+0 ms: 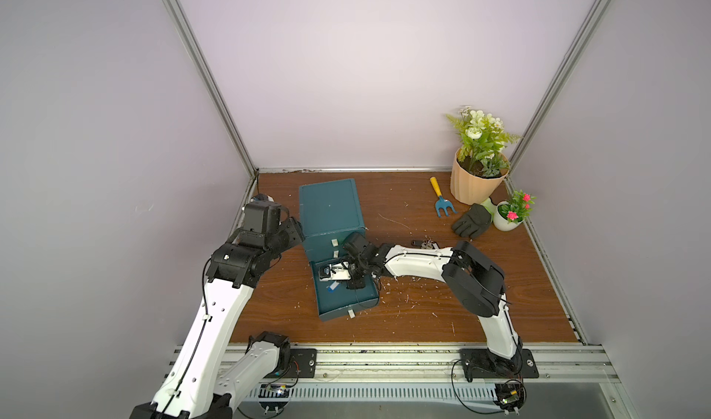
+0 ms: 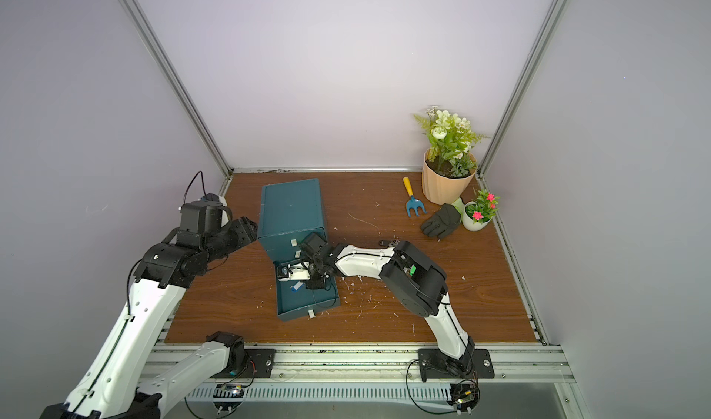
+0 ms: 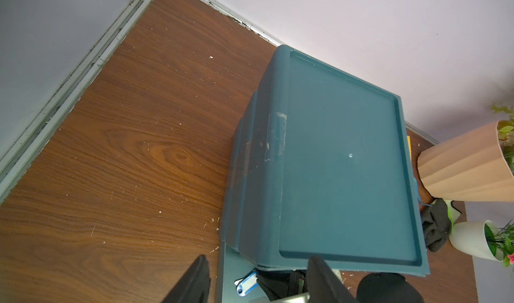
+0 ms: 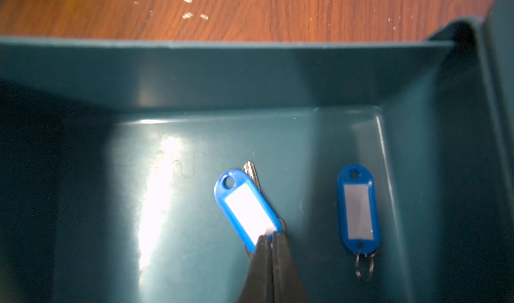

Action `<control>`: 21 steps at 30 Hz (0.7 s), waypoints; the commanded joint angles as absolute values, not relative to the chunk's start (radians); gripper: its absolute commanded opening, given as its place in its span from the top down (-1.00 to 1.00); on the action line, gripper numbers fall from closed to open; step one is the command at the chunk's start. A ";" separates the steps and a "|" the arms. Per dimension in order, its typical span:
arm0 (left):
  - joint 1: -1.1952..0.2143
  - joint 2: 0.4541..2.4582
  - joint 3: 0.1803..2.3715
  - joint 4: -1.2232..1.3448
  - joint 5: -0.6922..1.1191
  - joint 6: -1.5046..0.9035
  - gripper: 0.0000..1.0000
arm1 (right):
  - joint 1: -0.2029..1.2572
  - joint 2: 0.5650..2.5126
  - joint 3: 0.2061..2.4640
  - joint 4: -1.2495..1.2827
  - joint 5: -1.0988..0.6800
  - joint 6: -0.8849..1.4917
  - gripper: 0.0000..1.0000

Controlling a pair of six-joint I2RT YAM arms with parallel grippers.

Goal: Take the keys out of the drawer
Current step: Pick up the key from the drawer.

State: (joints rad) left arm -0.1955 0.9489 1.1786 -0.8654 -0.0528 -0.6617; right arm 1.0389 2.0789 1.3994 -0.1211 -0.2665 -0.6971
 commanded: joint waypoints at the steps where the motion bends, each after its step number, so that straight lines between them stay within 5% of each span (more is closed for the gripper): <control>1: -0.187 0.943 1.214 -0.877 -0.082 -0.643 -0.18 | 1.039 1.980 1.402 -0.137 -0.287 -0.668 0.93; 21: -0.186 1.053 1.415 -0.783 -0.082 -0.503 -0.16 | 1.041 1.463 1.222 -0.198 -0.113 -0.527 1.00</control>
